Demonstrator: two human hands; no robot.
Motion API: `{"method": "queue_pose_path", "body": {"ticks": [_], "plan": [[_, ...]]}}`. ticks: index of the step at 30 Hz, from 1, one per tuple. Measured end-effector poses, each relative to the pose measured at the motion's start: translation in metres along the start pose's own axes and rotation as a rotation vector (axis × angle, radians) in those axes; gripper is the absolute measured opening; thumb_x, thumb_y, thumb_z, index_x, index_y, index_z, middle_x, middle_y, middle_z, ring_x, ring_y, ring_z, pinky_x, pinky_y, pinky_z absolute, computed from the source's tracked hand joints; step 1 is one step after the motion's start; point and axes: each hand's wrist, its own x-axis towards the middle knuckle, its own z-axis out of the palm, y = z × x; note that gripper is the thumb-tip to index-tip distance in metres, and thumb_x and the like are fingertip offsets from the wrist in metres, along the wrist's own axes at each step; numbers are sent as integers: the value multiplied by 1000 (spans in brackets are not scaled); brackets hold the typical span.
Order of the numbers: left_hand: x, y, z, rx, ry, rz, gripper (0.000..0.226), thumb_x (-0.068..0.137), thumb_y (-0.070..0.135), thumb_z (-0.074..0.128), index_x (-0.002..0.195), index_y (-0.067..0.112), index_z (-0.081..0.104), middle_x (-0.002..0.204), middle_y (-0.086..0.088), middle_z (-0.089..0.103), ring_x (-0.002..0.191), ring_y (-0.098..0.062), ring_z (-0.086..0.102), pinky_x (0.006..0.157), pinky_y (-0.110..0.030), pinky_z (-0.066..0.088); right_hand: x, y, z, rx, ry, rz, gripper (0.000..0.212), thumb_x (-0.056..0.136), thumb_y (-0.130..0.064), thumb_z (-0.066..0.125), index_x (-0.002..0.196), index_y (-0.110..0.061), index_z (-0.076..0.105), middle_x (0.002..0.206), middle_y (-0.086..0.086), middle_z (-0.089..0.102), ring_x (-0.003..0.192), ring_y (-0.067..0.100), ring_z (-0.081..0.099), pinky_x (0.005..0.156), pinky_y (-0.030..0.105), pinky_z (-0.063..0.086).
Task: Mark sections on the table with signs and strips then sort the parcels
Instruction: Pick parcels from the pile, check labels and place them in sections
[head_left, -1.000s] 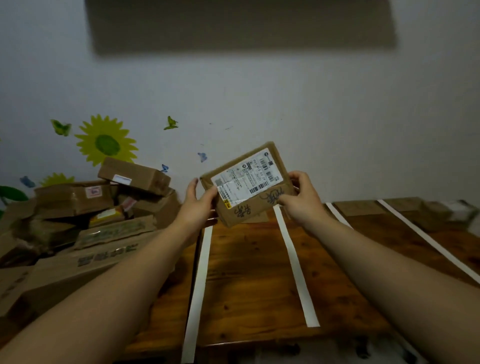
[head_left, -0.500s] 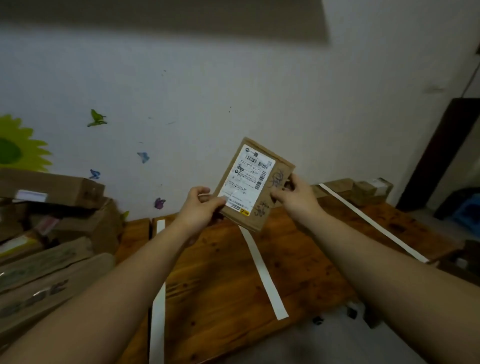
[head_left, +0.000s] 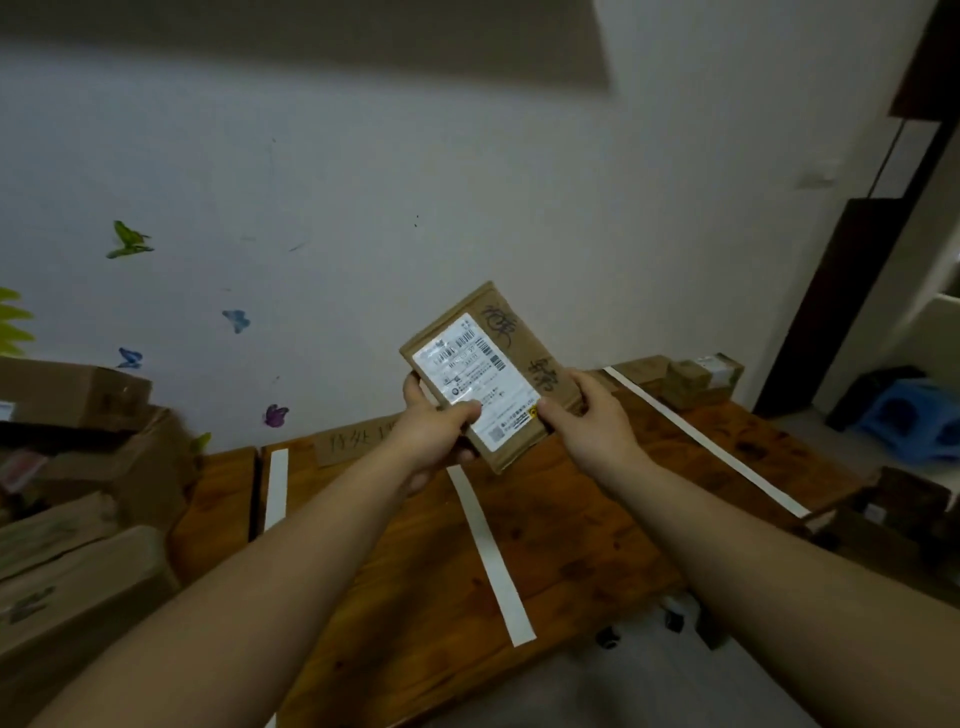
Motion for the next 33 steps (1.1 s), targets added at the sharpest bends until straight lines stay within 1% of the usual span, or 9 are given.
{"method": "queue_pose_path", "body": {"ticks": [3, 6, 12, 17, 21, 23, 26, 30, 33], "plan": [[0, 5, 29, -57, 35, 14, 65, 89, 6, 59, 132, 36, 20, 119, -9, 60, 85, -25, 70, 78, -49, 58, 14, 15, -32, -66, 36, -29, 33, 90, -20, 63, 122, -27, 57, 116, -4, 60, 107, 16, 59, 94, 41, 52], [4, 12, 63, -53, 145, 176, 86, 85, 5, 65, 144, 38, 13, 136, 0, 46, 90, -22, 67, 78, -47, 58, 24, 32, -76, -84, 84, -77, 31, 91, -17, 62, 121, -24, 59, 115, -3, 60, 104, 16, 61, 93, 41, 52], [17, 19, 161, 110, 92, 182, 17, 91, 15, 60, 105, 10, 52, 100, -11, 69, 84, -22, 71, 75, -35, 59, 47, 65, -182, 141, 290, 24, 47, 87, -20, 69, 129, -14, 48, 122, 3, 53, 105, 13, 58, 89, 27, 50], [38, -4, 252, 352, -10, 142, 15, 86, 12, 64, 85, 10, 49, 86, -7, 65, 72, -14, 61, 57, -22, 43, 57, 99, -265, 98, 68, -14, 76, 83, 9, 62, 140, -33, 35, 117, -5, 58, 106, 13, 60, 89, 34, 53], [64, -10, 306, 435, -90, 125, 29, 84, 9, 65, 105, 12, 46, 96, -8, 65, 79, -15, 65, 57, -21, 48, 76, 128, -317, -2, 98, 20, 91, 83, 6, 62, 140, -54, 25, 133, -1, 46, 108, 13, 58, 83, 34, 58], [79, -14, 332, 430, -142, 131, 49, 86, 7, 63, 125, 17, 35, 100, -7, 65, 81, -15, 66, 59, -21, 52, 84, 143, -336, 44, 109, 56, 83, 89, 4, 59, 147, -41, 21, 124, -12, 45, 93, 2, 57, 66, 12, 54], [110, -23, 371, 446, -192, 145, 51, 90, 11, 60, 133, 22, 35, 110, -3, 62, 81, -11, 63, 57, -18, 50, 104, 180, -358, 69, 194, 138, 64, 91, 0, 57, 143, -24, 28, 123, -7, 47, 90, 2, 53, 54, 8, 50], [173, -43, 415, 456, -186, 85, 30, 92, 17, 59, 120, 14, 49, 117, -4, 63, 93, -15, 64, 74, -30, 56, 146, 230, -372, -8, 168, 218, 58, 88, -7, 64, 136, -26, 37, 119, -6, 55, 88, 1, 58, 67, 18, 56], [224, -60, 444, 415, -195, 29, 38, 93, 14, 57, 129, 13, 43, 112, -5, 62, 88, -15, 64, 65, -28, 56, 187, 259, -386, -112, 47, 210, 54, 84, -13, 71, 129, -28, 43, 108, -13, 60, 93, 0, 61, 70, 18, 54]]}}
